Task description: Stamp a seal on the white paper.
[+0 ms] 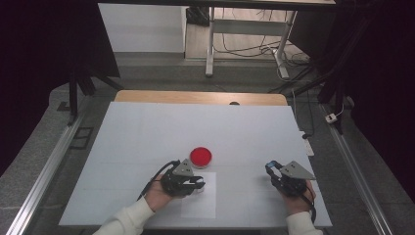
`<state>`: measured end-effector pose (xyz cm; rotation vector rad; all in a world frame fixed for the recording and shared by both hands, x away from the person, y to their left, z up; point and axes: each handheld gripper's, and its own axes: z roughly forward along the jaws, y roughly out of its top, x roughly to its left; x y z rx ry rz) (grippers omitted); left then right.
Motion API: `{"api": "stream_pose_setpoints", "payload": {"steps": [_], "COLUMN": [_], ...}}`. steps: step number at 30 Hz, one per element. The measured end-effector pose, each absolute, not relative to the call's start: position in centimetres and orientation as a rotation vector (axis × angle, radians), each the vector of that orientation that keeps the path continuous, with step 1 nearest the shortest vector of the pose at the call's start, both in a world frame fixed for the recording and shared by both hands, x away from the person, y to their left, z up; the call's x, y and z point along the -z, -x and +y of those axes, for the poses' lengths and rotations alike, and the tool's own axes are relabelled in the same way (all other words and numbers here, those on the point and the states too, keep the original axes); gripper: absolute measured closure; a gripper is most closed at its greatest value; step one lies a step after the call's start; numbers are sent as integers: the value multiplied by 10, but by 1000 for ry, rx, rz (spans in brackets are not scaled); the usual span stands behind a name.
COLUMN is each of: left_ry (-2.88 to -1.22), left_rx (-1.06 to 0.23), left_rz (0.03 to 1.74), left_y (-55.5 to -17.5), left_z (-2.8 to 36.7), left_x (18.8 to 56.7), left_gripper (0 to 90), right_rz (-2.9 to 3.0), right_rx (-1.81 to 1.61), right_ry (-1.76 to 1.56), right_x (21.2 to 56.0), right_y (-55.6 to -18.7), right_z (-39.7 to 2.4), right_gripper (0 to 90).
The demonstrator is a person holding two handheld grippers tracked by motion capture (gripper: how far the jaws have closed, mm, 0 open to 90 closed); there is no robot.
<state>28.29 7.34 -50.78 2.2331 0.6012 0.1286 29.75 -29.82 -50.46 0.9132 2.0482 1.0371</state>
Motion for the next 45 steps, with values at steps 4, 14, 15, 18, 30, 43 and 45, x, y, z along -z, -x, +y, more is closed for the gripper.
{"api": "stream_pose_setpoints", "payload": {"steps": [4, 14, 15, 18, 30, 43, 45], "left_ry": [-2234, -2245, -2247, -2260, -2279, -2318, -2323], "left_rx": [-134, -142, -145, -151, -166, -191, -191], "left_rz": [600, 596, 596, 589, 581, 564, 564], "left_y": [-283, -282, -282, -282, -281, -279, -279], "left_z": [74, 73, 73, 72, 70, 67, 66], "left_x": [508, 508, 508, 509, 508, 506, 507], "left_gripper": [752, 752, 752, 752, 757, 758, 759], "right_rz": [2048, 2048, 2048, 2047, 2047, 2046, 2047], "right_rx": [-1037, -1036, -1036, -1036, -1037, -1037, -1037], "right_ry": [-913, -912, -912, -912, -911, -911, -911], "right_x": [505, 505, 505, 505, 504, 504, 504], "right_y": [-298, -297, -297, -297, -297, -297, -297], "right_z": [-298, -298, -298, -298, -298, -298, -298], "right_gripper": [656, 656, 656, 656, 656, 656, 656]}}
